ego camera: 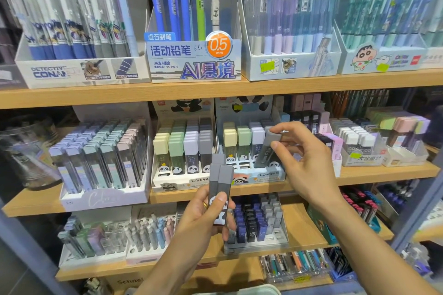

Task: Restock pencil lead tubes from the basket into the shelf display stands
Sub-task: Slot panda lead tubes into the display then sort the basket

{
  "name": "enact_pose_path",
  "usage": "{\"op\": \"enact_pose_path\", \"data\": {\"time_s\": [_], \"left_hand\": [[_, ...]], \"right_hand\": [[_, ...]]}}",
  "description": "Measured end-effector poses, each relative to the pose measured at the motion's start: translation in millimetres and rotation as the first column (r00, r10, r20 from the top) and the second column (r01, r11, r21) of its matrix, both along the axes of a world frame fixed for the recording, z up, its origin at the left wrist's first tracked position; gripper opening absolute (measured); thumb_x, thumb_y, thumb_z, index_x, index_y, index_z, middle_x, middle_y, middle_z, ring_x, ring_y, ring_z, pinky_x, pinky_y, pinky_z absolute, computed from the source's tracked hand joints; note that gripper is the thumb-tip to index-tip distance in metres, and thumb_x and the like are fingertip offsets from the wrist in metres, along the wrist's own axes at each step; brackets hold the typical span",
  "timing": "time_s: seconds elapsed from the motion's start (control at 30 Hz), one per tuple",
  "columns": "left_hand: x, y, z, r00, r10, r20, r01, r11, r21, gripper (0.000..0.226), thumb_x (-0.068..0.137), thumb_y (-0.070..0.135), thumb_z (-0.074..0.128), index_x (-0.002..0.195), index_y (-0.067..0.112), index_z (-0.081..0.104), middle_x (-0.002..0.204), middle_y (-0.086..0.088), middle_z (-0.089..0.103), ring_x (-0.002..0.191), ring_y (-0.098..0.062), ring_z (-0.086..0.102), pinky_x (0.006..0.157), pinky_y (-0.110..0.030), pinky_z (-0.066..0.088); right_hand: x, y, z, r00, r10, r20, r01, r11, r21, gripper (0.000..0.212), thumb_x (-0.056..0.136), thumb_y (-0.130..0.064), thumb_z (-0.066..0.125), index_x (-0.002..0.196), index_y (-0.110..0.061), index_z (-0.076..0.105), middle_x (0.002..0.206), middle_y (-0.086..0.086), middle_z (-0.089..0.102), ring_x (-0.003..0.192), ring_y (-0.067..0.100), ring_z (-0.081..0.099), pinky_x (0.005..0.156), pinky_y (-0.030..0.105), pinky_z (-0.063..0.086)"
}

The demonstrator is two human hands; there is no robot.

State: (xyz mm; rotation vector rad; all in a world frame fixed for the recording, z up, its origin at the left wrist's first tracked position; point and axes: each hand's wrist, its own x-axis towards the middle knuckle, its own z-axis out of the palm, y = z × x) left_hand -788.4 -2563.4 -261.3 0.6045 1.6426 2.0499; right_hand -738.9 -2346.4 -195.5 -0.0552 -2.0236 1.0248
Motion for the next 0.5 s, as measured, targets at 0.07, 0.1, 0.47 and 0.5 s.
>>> {"op": "enact_pose_path", "data": {"time_s": [0.07,0.1,0.47,0.5], "left_hand": [[0.1,0.2,0.1,1.000,0.000,0.003,0.000,1.000,-0.004,0.027,0.104,0.024,0.055,0.126,0.009,0.057,0.094,-0.010,0.068,0.072,-0.025,0.061,0.054,-0.033,0.048],[0.3,0.4,0.2,1.000,0.000,0.004,0.000,1.000,-0.007,0.028,0.104,0.024,0.055,0.126,0.008,0.057,0.093,-0.011,0.068,0.072,-0.025,0.061,0.055,-0.033,0.048],[-0.4,-0.5,-0.6,1.000,0.006,-0.003,-0.006,1.000,-0.015,0.027,0.105,0.024,0.054,0.125,0.007,0.057,0.095,-0.011,0.071,0.072,-0.024,0.061,0.057,-0.034,0.049],[-0.5,-0.6,-0.8,1.000,0.005,-0.006,-0.005,1.000,-0.017,0.027,0.105,0.024,0.053,0.126,0.008,0.057,0.096,-0.011,0.071,0.072,-0.024,0.062,0.057,-0.035,0.049]], "right_hand": [[-0.8,0.5,-0.5,1.000,-0.013,0.018,0.012,1.000,0.008,0.022,0.096,-0.012,0.067,0.111,-0.029,0.067,0.103,-0.016,0.070,0.097,0.003,0.066,0.082,0.020,0.055],[-1.0,0.5,-0.6,0.999,-0.020,0.026,0.019,1.000,0.016,0.023,0.096,-0.013,0.068,0.110,-0.030,0.068,0.100,-0.014,0.070,0.094,0.004,0.066,0.080,0.019,0.055],[-1.6,-2.1,0.3,0.999,-0.035,-0.021,0.036,0.998,0.046,0.022,0.094,-0.010,0.070,0.109,-0.025,0.072,0.091,-0.010,0.069,0.084,0.010,0.064,0.075,0.014,0.051],[-1.9,-2.4,0.2,0.999,-0.040,-0.027,0.041,0.997,0.059,0.022,0.094,-0.009,0.071,0.110,-0.025,0.073,0.092,-0.010,0.069,0.085,0.009,0.064,0.076,0.014,0.051]]}}
